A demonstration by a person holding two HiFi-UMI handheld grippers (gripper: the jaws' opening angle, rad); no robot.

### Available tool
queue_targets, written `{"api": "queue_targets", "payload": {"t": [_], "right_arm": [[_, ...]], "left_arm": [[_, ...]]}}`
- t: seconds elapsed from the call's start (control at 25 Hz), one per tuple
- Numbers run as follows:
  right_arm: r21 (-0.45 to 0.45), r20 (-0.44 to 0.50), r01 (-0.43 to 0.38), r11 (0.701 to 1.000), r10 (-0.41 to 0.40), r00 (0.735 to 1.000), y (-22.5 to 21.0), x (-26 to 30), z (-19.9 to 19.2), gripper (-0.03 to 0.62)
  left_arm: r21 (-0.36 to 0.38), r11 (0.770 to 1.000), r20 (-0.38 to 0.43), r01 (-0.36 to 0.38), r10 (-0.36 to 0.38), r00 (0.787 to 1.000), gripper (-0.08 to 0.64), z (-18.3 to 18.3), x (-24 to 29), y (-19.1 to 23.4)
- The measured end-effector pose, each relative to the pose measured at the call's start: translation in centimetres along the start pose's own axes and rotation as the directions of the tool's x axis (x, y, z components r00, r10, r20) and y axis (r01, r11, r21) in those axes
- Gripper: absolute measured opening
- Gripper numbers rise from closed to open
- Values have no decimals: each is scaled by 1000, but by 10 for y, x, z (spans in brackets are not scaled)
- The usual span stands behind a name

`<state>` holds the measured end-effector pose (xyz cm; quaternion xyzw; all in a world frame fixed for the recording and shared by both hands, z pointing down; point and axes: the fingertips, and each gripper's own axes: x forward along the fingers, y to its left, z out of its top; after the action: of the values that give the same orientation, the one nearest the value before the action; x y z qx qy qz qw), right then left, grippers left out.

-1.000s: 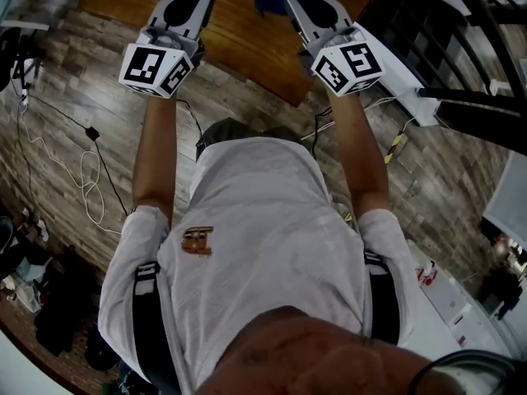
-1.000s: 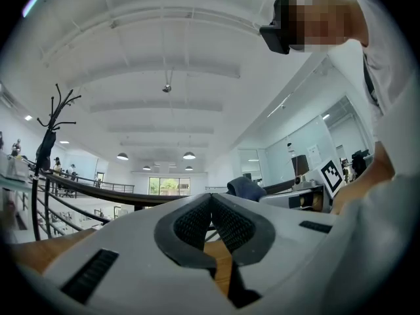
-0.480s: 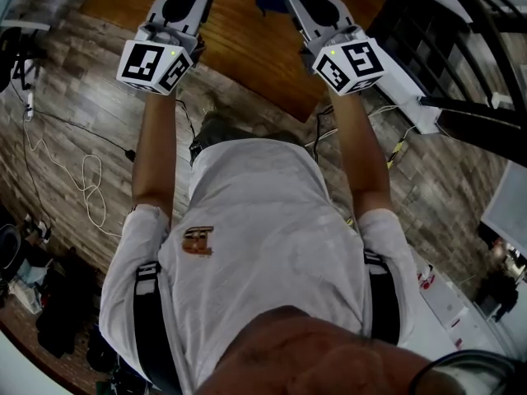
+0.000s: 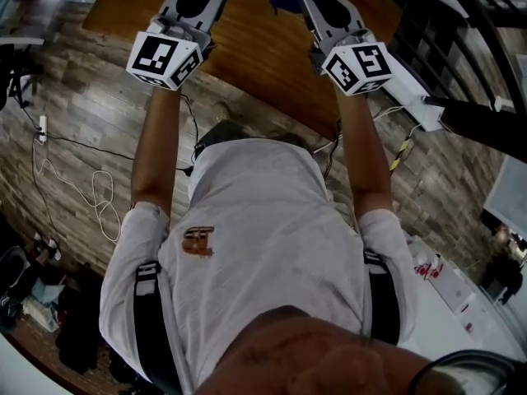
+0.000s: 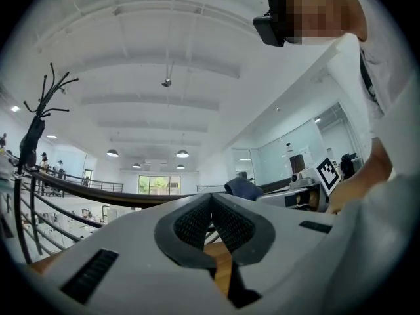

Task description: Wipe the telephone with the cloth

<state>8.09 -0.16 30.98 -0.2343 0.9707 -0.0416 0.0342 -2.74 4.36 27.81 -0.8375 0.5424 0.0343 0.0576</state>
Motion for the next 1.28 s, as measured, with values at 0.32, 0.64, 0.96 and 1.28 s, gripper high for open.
{"api": "queue_targets", "payload": {"t": [0.32, 0.64, 0.96, 1.28], "right_arm": [[-6, -21, 102, 995, -102, 995, -5, 72, -8, 74], [-25, -38, 160, 987, -161, 986, -5, 137, -7, 74], [-25, -66, 156, 987, -157, 985, -13, 164, -9, 74], [6, -106, 164, 986, -163, 981, -72, 178, -16, 74]], "left_arm": [[-8, 997, -15, 71, -71, 997, 18, -12, 4, 82], [5, 991, -44, 135, -135, 990, 18, -18, 17, 149], [-10, 987, -75, 158, -158, 985, 18, -32, 44, 165], [-11, 990, -150, 142, -142, 978, 18, -63, 102, 169]]}}
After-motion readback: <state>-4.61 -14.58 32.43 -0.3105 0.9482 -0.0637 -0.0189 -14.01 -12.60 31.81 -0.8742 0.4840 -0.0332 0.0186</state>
